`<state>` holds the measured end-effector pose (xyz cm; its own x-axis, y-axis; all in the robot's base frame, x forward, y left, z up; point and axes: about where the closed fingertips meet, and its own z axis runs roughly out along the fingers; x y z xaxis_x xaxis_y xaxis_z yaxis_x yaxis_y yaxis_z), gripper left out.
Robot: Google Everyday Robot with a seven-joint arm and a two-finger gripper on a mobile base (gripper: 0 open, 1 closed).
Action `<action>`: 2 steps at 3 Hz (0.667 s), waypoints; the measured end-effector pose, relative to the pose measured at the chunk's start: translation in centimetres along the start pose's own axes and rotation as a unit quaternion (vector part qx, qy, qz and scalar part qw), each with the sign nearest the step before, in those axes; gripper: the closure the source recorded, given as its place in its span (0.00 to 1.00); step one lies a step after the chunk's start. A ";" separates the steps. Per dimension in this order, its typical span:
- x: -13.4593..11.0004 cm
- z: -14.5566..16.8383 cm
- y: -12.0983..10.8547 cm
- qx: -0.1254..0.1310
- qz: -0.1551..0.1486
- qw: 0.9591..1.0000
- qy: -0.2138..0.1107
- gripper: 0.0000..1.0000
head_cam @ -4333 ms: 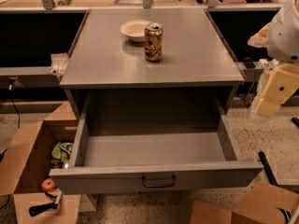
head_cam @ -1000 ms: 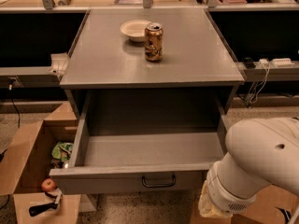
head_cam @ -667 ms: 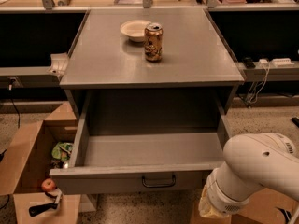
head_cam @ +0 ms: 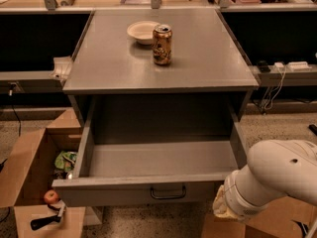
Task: Close top drawer
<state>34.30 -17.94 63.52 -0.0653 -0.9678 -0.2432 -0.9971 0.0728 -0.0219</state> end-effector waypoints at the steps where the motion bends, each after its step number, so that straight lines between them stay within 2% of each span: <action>1: -0.1 -0.6 -1.8 0.035 -0.011 0.999 -0.012 1.00; 2: -0.1 -0.6 -1.9 0.037 -0.012 0.999 -0.012 0.81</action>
Offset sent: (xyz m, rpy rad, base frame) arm 0.0150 -0.0014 0.0056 0.0161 -0.0636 0.0042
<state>36.13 -18.09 64.21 -0.0388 -0.9634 -0.2653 -0.9928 0.0672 -0.0990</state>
